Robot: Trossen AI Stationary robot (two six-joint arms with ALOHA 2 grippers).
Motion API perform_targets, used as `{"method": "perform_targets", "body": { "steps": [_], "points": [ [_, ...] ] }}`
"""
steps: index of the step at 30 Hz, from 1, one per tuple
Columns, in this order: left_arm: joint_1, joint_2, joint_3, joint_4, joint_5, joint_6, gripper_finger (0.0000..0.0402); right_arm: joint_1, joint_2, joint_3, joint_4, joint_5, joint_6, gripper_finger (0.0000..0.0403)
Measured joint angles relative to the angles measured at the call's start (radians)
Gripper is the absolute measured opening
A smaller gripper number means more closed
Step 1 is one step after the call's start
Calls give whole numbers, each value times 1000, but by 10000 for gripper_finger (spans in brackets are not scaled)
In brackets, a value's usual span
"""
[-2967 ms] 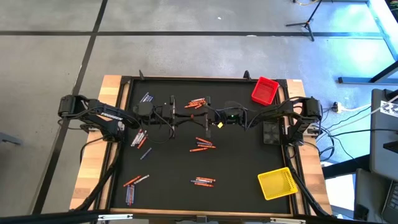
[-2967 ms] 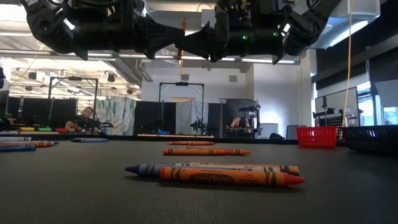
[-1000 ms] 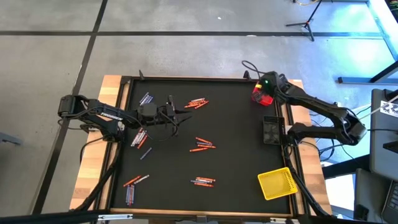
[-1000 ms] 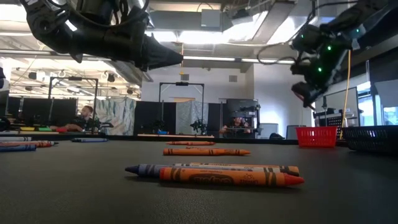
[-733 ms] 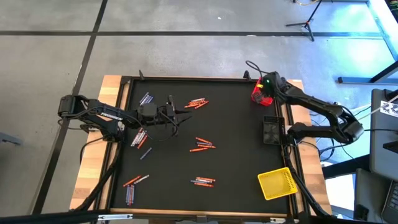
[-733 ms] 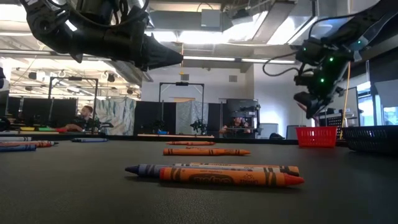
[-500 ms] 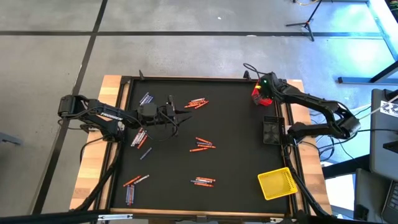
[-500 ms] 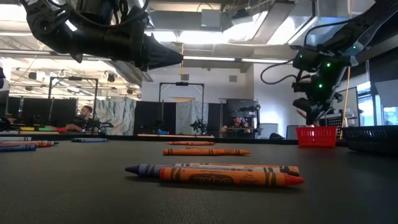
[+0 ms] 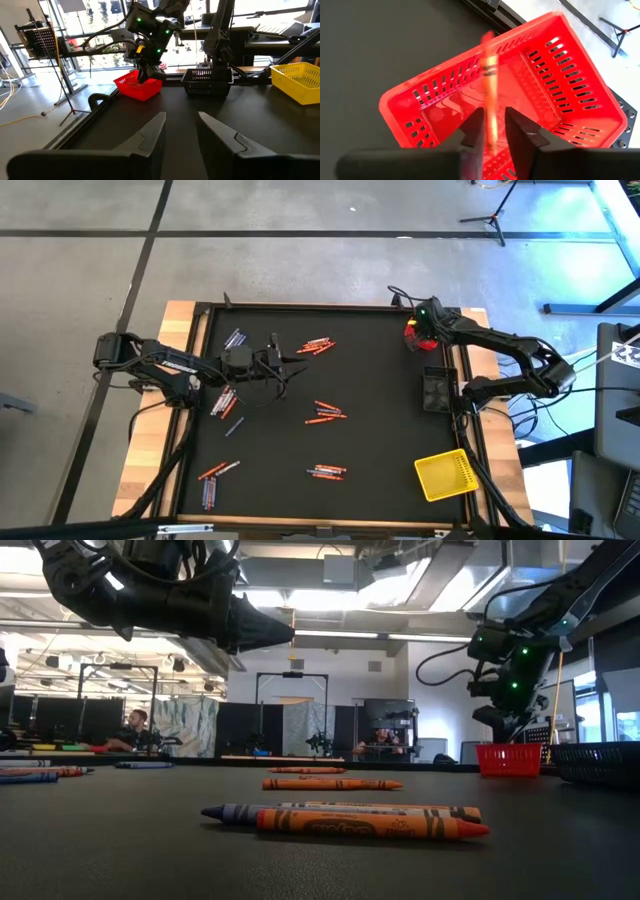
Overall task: Sort crayons
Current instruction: Put the orange crayon into the red bin
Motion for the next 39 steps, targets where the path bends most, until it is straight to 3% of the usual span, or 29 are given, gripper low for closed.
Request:
{"method": "perform_targets", "body": {
  "steps": [4,9,16,23,33,39],
  "points": [
    [-1,0,0,0,-32,12,103,0,-2,27,-40,-30,0,119],
    [0,0,0,-5,-142,27,103,27,-13,90,-70,-86,2,126],
    [37,0,-1,-78,-217,-4,103,195,-46,99,150,-273,-4,126],
    [114,0,-1,-211,-214,-84,103,374,-23,99,366,-318,-5,126],
    [185,0,-1,-285,-149,-124,103,466,190,99,759,-318,-31,126],
    [184,0,-1,-285,-148,-123,103,450,373,198,742,-313,-67,126]
  ]
}}
